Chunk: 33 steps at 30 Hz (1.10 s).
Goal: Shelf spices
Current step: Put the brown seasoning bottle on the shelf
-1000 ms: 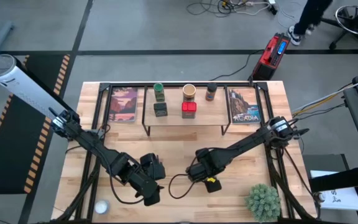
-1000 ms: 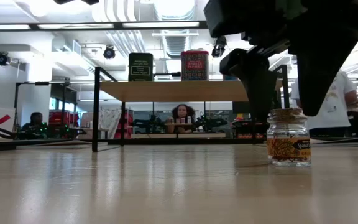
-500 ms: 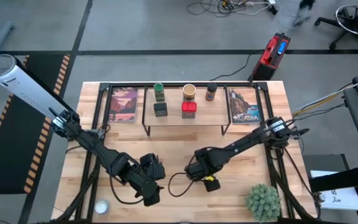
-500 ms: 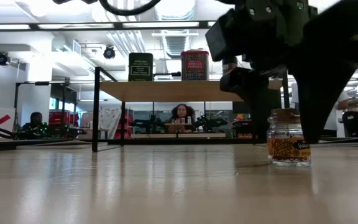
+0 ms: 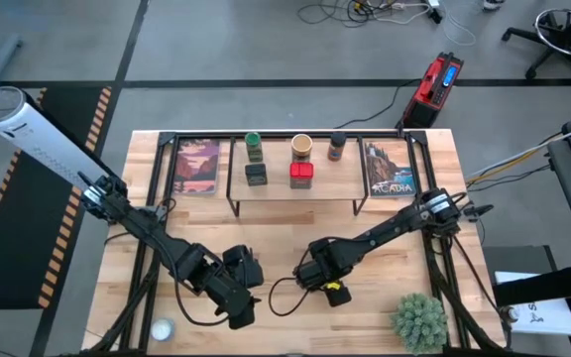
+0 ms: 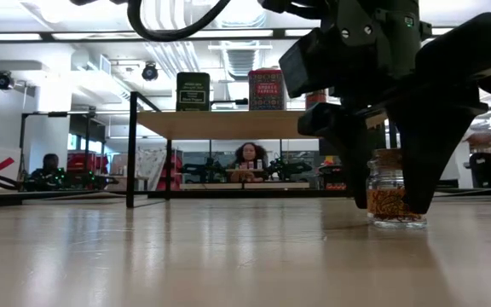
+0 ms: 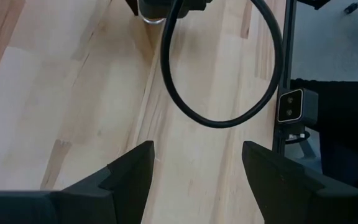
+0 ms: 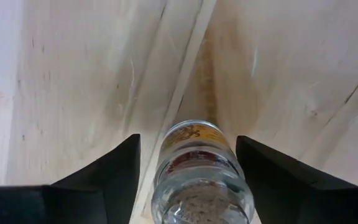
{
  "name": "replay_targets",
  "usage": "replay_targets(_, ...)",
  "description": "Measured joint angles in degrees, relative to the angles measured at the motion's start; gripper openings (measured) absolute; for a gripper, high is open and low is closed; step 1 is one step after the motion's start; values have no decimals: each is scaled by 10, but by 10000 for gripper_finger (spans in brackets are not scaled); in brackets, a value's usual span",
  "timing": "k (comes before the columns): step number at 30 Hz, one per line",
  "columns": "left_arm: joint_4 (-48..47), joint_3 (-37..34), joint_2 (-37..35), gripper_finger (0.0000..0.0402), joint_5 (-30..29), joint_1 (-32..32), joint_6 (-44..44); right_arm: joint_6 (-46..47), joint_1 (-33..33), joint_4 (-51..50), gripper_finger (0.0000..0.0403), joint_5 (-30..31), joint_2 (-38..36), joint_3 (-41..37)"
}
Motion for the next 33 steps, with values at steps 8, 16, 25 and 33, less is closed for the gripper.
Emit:
replay_targets(8,0,0,0,233,5,0,0,-1,0,1,195,0,0,-3)
replay_targets(16,0,0,0,233,5,0,0,2,0,3,172,2,-2,-14)
replay_targets(25,0,0,0,233,5,0,0,-1,-3,-23,167,11,-11,-11)
replay_targets(33,0,0,0,233,5,0,0,-2,-18,-37,178,15,-45,-10)
